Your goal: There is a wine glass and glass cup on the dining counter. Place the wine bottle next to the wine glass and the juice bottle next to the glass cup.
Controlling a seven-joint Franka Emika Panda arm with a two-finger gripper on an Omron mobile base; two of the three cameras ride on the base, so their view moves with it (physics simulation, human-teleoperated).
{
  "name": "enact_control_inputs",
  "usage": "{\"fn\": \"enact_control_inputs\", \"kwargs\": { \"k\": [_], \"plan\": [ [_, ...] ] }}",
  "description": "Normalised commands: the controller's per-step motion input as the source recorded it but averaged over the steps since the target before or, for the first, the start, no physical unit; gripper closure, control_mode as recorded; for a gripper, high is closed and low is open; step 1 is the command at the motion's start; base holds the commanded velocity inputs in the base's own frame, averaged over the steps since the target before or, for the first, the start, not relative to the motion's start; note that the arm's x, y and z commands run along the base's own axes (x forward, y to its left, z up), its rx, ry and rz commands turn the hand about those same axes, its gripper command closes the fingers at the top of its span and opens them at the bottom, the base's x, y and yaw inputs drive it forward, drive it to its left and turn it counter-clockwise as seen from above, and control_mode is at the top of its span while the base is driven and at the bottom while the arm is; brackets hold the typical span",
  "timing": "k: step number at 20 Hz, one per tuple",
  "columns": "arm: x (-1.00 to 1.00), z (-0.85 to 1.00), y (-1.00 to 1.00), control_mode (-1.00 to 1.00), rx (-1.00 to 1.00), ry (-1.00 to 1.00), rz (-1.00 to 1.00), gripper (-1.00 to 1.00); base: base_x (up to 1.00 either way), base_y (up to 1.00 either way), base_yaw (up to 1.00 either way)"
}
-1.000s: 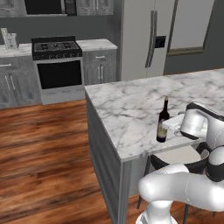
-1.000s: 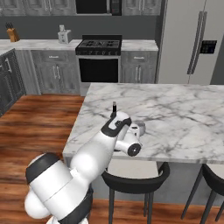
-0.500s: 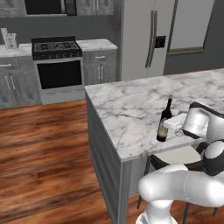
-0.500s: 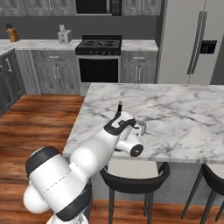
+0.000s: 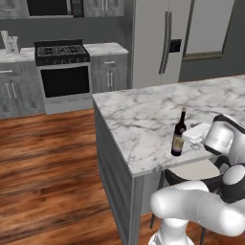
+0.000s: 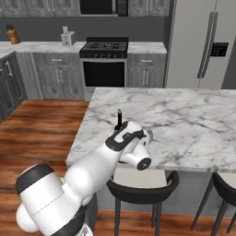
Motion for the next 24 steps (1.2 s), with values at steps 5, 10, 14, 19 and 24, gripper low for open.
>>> {"fn": "enact_control_inputs", "kwargs": {
  "k": [5,10,14,19,24],
  "plan": [
    [-0.02,0.69,0.00,-1.00,0.00,-0.01,-0.02,-1.00,0.00,0.00,0.00],
    [-0.37,0.94,0.00,-1.00,0.00,0.00,-0.01,-1.00,0.00,0.00,0.00],
    [-0.69,0.95,0.00,-1.00,0.00,0.01,-0.09,-1.00,0.00,0.00,0.00],
    [-0.59,1.00,0.14,-1.00,0.00,0.04,-0.02,-1.00,0.00,0.00,0.00],
    [-0.31,0.92,0.75,-1.00,-0.11,0.05,0.05,-1.00,0.00,0.00,0.00]
  ]
}}
